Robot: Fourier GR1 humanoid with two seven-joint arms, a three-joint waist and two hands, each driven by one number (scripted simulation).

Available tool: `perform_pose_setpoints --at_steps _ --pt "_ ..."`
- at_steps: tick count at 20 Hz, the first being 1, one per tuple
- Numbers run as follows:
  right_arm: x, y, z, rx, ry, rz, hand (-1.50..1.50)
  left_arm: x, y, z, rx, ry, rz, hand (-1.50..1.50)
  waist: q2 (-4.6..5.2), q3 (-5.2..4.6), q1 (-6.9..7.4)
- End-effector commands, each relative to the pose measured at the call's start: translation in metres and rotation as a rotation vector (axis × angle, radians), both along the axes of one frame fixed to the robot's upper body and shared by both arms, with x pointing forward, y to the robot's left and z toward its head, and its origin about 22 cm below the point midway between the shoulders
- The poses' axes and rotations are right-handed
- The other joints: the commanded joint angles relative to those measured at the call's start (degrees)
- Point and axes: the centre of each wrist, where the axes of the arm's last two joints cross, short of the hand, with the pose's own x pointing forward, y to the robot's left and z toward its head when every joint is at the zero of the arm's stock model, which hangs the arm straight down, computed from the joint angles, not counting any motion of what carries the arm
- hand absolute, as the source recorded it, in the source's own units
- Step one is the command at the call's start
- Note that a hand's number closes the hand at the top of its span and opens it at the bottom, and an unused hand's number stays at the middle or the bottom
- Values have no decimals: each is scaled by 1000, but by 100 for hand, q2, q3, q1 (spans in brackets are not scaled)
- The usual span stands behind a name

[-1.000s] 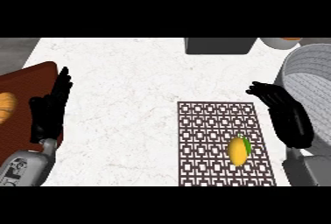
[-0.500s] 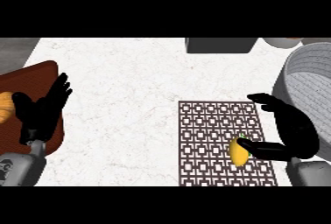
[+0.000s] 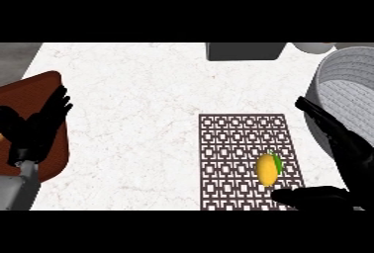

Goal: Pick the lemon from the placemat and place it in the basket

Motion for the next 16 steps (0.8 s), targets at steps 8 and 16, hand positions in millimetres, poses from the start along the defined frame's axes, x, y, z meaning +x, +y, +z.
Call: perform_pose_setpoints --at_steps 8,16 --pt "-18 -66 115 -535 249 -418 -150 2 -3 -7 -29 17 17 0 -2 0 -100" --pt "-22 -115 148 -597 459 -198 -150 8 2 -1 3 0 3 0 25 21 20"
